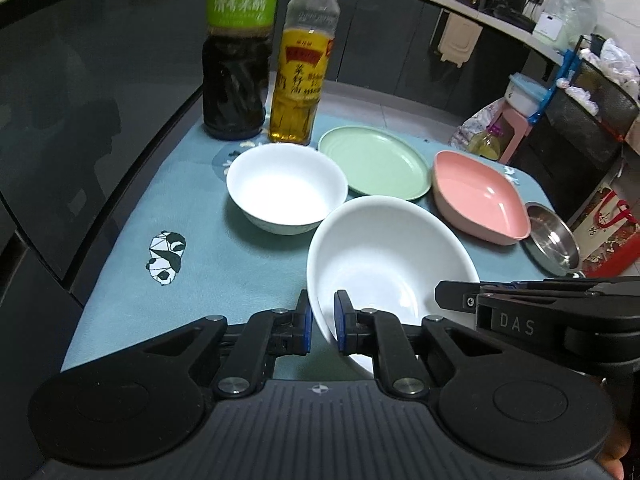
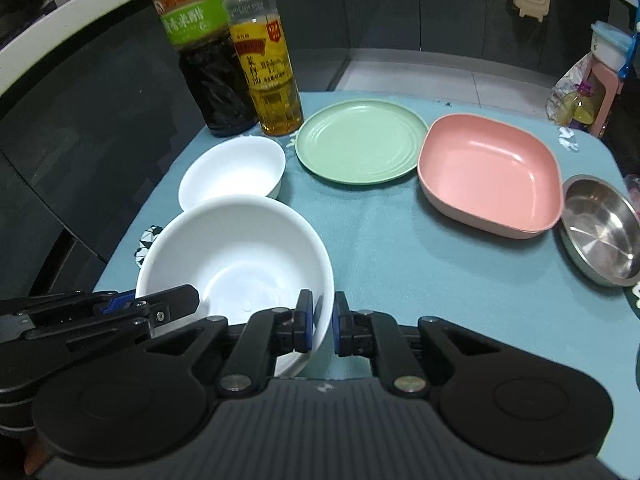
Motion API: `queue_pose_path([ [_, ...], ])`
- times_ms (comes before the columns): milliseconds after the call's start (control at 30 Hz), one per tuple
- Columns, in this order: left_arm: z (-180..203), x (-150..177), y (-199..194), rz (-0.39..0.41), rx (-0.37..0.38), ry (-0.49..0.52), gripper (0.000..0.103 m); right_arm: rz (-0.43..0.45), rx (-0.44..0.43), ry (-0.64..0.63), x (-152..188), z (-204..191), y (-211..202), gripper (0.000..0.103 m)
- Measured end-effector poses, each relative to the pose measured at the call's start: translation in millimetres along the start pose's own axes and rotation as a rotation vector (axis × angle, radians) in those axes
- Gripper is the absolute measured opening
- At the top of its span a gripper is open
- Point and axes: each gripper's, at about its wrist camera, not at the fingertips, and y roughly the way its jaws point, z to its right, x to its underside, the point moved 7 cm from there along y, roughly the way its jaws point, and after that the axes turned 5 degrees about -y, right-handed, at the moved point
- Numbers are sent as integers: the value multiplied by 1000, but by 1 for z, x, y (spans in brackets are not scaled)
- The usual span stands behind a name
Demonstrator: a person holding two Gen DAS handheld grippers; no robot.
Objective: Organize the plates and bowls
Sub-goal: 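Close both grippers on the rim of the large white bowl, then lift the large white bowl with both grippers over the black bowl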
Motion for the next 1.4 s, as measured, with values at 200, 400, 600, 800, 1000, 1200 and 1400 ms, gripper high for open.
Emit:
queue_pose_path([
  [200, 8, 7, -23, 29, 19, 19, 11, 38, 11, -12, 9, -3, -23, 7],
  [400, 18, 19, -47, 53, 40, 42, 11, 71, 20, -19, 24, -4, -47, 8],
  [600, 27, 35, -70, 72, 53, 74, 11, 104, 27, -23, 41, -5, -70, 9],
  [800, 36, 58, -88, 65, 64, 102, 11, 112, 25, -9, 67, -3, -88, 10],
  [1000, 43, 83, -104, 54, 65, 129, 11, 107, 21, 5, 92, -3, -101, 10],
  [1200, 46, 102, -115, 42, 63, 149, 11, 103, 22, -5, 112, -5, -111, 11],
  [1400, 45, 117, -116, 12, 63, 153, 12, 83, 6, 8, 128, -4, -111, 11],
])
